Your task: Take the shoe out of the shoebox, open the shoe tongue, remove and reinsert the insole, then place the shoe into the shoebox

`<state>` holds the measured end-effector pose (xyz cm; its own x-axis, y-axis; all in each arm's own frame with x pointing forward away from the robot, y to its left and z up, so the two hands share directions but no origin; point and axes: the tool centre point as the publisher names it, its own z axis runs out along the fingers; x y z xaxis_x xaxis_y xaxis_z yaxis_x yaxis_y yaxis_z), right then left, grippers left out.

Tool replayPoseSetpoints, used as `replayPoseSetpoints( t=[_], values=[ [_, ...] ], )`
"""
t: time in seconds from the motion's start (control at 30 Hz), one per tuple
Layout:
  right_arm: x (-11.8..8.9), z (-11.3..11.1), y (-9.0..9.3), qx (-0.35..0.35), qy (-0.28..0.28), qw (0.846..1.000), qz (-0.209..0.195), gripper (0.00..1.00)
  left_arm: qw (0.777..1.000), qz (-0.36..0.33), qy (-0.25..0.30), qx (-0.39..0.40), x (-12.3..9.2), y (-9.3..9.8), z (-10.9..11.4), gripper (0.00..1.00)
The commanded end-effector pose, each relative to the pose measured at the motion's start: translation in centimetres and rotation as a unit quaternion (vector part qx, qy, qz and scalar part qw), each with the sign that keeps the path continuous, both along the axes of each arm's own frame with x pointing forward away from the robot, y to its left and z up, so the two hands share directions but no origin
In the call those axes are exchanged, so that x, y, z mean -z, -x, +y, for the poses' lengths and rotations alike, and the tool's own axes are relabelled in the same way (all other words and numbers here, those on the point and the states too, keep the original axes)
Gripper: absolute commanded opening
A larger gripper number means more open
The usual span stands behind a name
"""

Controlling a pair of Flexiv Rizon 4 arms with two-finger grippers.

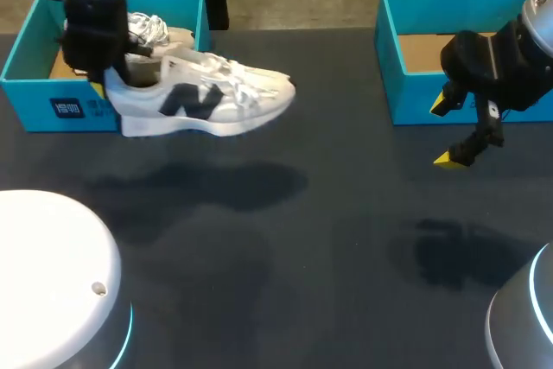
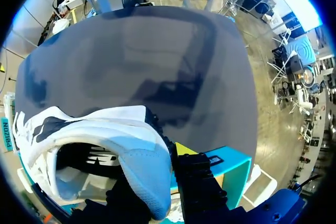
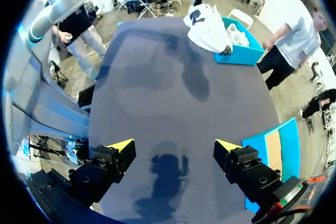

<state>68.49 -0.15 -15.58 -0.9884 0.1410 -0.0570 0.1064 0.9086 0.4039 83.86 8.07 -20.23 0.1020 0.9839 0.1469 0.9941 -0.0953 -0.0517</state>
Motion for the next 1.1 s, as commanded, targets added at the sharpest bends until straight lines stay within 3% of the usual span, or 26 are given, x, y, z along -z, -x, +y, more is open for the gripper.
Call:
replayPoseSetpoints(
  t=[0.03, 0.5, 0.87, 1.1],
  values=[
    [0.0, 0.2, -0.4, -0.001, 0.002, 1.0, 0.003, 1.0, 1.0, -0.002, 0.0, 0.01, 0.9, 0.9, -2.2, 0.0],
    [0.0, 0.2, -0.4, -0.001, 0.002, 1.0, 0.003, 1.0, 0.999, -0.026, -0.004, 0.026, 5.8, 5.0, -8.9, 0.0],
    [0.0, 0.2, -0.4, -0.001, 0.002, 1.0, 0.003, 1.0, 0.998, -0.041, -0.012, 0.035, 11.0, 7.7, -10.1, 0.0],
    [0.0, 0.2, -0.4, -0.001, 0.002, 1.0, 0.003, 1.0, 0.999, -0.037, -0.023, 0.029, 13.6, 8.5, -10.4, 0.0]
  ],
)
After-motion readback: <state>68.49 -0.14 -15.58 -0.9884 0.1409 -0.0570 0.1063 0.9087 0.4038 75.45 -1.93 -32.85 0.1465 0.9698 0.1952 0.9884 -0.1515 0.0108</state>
